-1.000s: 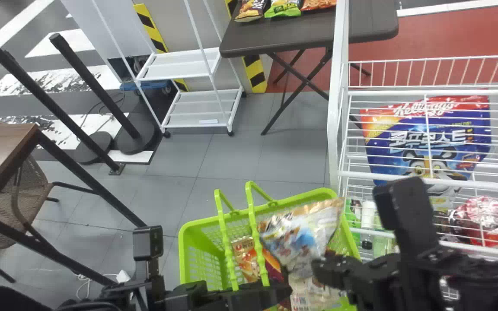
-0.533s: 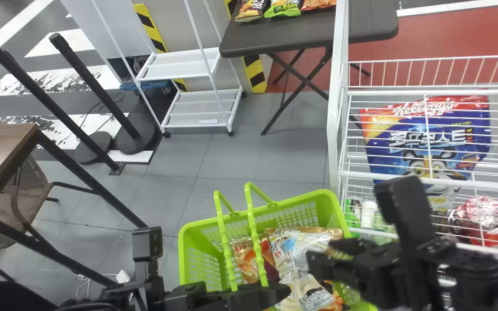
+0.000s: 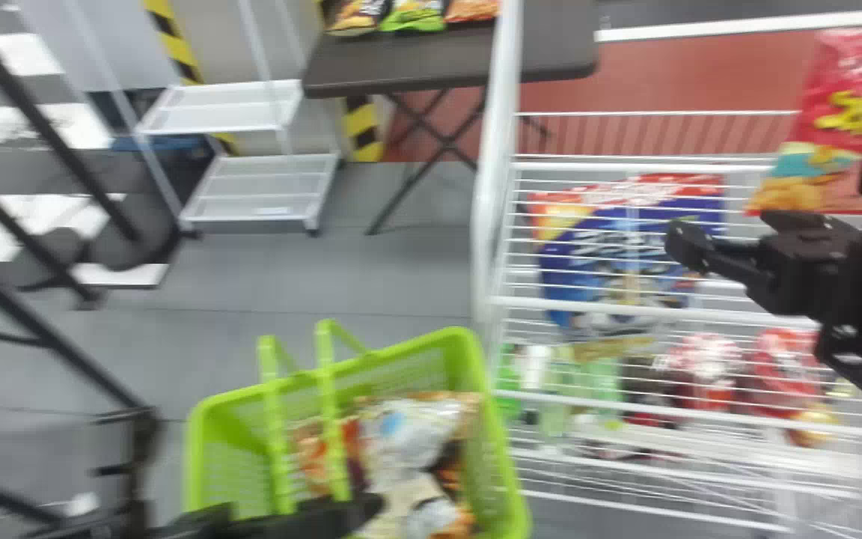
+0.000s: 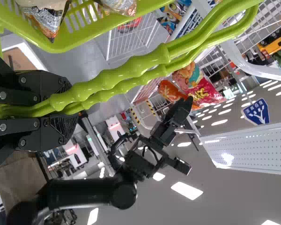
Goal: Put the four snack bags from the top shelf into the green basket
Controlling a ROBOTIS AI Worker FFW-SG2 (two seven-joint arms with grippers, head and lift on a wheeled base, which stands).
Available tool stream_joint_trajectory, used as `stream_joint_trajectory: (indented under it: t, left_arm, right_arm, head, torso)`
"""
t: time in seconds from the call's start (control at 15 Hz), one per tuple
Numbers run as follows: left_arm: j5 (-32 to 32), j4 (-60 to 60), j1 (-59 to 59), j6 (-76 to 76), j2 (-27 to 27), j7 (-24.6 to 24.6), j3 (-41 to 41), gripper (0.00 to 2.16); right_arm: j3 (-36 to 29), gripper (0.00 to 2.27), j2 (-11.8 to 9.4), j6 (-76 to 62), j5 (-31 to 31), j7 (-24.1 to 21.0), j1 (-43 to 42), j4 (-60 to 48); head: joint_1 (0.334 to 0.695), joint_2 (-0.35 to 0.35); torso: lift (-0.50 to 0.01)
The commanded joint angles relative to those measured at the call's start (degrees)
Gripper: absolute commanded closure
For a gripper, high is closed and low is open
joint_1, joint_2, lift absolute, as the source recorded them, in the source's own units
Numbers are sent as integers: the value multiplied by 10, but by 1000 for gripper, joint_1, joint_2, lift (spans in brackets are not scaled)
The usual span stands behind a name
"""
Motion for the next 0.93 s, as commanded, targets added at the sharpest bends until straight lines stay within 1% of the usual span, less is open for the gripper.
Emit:
stream_joint_trajectory:
  t: [0.0,0.13,0.27,0.4,0.53,0.6,0.67,0.73,0.8,0.87]
  left_arm:
    - [0,3,-1,0,0,-6,0,2145]
    - [0,6,-3,-2,0,-6,2,2145]
    - [0,7,-3,-2,-1,-6,1,2145]
    - [0,7,-3,-2,-2,-6,0,2145]
    - [0,11,-3,-3,-2,-6,2,2145]
    - [0,13,-3,-3,-3,-6,2,2145]
    - [0,11,-3,-5,-3,-6,1,2145]
    - [0,11,-3,-5,-4,-6,0,2145]
    - [0,11,-3,-5,-4,-6,0,2145]
    - [0,11,-2,-5,-4,-6,1,2145]
  right_arm:
    - [-44,63,-1,-20,48,-5,-50,81]
    - [-65,63,-1,-64,78,-14,-87,157]
    - [-74,70,-4,-107,96,-14,-130,241]
    - [-80,87,-5,-196,109,-16,-162,312]
    - [-85,103,-6,-209,121,-29,-202,372]
    - [-84,208,-7,-207,121,-28,-217,387]
    - [-84,407,-9,-202,122,-27,-225,397]
    - [-84,917,-9,-196,121,-18,-230,401]
    - [-84,1754,-9,-195,113,-18,-229,402]
    - [-84,2253,-8,-193,108,-23,-224,401]
  head:
    - [695,-32]
    - [695,-104]
    - [695,-157]
    - [695,-198]
    - [695,-208]
    - [695,-215]
    - [695,-221]
    - [695,-223]
    - [695,-223]
    - [695,-221]
  torso:
    - [0]
    - [0]
    - [0]
    - [0]
    - [0]
    - [0]
    - [0]
    - [0]
    - [0]
    - [0]
